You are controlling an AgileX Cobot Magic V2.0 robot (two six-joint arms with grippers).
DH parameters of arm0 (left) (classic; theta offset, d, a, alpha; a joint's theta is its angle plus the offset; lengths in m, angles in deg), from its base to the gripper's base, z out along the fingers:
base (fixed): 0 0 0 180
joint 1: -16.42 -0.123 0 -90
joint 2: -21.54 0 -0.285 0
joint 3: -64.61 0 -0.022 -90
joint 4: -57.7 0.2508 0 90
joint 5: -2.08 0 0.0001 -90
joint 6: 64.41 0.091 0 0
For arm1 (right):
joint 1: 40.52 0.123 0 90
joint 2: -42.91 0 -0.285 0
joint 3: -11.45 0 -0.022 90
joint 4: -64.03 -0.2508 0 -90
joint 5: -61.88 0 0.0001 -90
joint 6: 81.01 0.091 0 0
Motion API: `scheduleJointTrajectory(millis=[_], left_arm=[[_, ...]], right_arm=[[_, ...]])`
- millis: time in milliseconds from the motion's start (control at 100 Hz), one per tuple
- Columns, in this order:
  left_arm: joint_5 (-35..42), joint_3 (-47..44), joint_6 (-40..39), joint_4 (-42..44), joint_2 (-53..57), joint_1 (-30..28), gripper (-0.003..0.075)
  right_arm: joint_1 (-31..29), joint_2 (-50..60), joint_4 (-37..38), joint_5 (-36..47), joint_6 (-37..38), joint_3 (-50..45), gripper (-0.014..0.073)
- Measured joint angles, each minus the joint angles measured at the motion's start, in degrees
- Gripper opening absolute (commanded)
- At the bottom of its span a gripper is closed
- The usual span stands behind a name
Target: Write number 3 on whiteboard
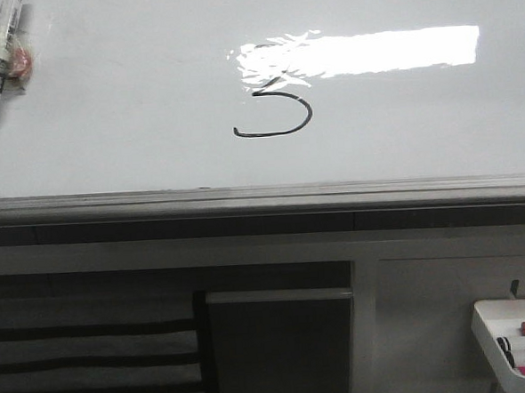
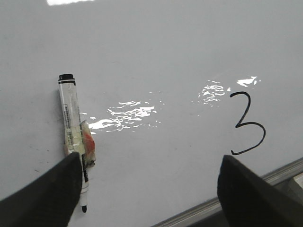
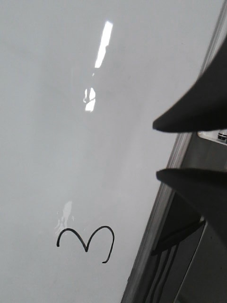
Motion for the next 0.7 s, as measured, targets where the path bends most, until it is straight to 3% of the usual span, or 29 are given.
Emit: scheduleJointTrajectory(millis=[40, 270, 410, 490, 700], left_arm=[[0.52, -1.38, 0.0, 0.07, 2.17, 0.0, 0.0459], [8.4, -9.39, 0.0, -2.3, 11.42, 0.0, 0.0165], [9.7, -12.1, 0.0, -2.81, 12.37, 0.0, 0.0036], [9.7, -13.14, 0.0, -2.94, 12.15, 0.0, -0.0018], [9.83, -15.6, 0.0, -3.06, 14.24, -0.52, -0.0019]], right_arm=[[0.0, 1.71, 0.0, 0.43, 0.09, -1.43, -0.0079], [0.0, 6.63, 0.0, 3.57, 0.09, -6.07, -0.0079], [0.0, 6.63, 0.0, 3.69, 0.09, -6.35, -0.0079], [0.0, 6.63, 0.0, 3.69, 0.09, -6.35, -0.0079], [0.0, 6.63, 0.0, 3.81, 0.09, -6.35, -0.0079]])
